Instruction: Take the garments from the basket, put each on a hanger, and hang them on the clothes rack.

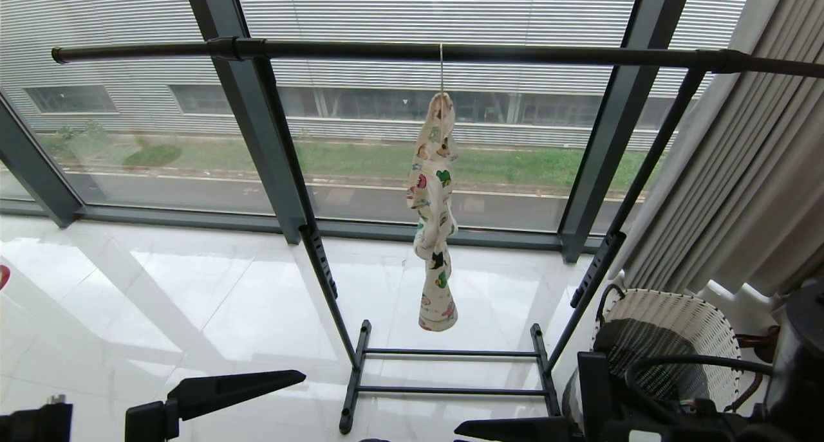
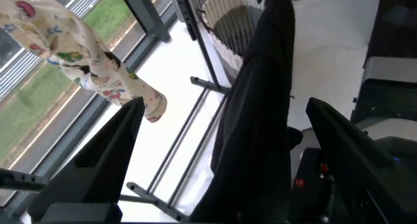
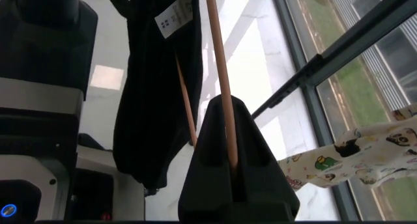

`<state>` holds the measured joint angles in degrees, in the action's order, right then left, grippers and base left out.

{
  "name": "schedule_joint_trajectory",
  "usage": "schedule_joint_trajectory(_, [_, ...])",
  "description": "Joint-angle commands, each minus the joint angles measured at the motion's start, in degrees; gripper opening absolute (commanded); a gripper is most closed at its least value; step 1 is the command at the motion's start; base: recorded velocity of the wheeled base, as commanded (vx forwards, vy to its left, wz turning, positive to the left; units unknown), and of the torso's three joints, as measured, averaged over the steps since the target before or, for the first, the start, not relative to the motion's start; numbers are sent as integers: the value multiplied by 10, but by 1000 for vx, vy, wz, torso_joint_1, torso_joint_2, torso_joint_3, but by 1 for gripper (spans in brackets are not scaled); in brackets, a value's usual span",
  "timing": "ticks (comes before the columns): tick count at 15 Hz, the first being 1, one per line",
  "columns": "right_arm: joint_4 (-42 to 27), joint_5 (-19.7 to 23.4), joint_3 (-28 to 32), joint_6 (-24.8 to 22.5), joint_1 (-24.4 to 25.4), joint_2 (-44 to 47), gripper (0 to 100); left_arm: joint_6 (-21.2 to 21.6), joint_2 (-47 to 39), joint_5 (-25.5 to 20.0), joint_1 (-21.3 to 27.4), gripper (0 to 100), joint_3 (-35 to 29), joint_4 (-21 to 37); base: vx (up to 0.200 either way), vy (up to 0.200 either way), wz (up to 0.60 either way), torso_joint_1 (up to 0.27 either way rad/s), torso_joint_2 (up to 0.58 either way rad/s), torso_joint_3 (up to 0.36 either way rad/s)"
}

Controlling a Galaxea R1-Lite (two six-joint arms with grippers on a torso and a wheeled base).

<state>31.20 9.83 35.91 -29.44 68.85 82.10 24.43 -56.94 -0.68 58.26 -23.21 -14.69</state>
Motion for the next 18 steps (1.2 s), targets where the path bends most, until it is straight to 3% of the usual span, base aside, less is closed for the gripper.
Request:
schedule_joint_trajectory(1, [0,0,2,-3,6,2,0,0,-16,-3,-1,100,8,-1,0,0,0,0,0,0])
schedule_joint_trajectory(2, [0,0,2,-4,8,2,0,0,-16,-2,-2,0,8,-1,0,0,0,0,0,0])
schedule_joint_trajectory(12, [0,0,2,-4,19,3,0,0,-17,-1,-31,0,9,-1,0,0,0,0,0,0])
schedule_joint_trajectory(13, [0,0,2,-3,19,3,100,0,-18,-1,-31,0,9,-1,0,0,0,0,0,0])
schedule_joint_trajectory(18, [1,-8,1,-3,-5,-1,100,0,-20,2,-99,0,28,-1,0,0,0,0,0,0])
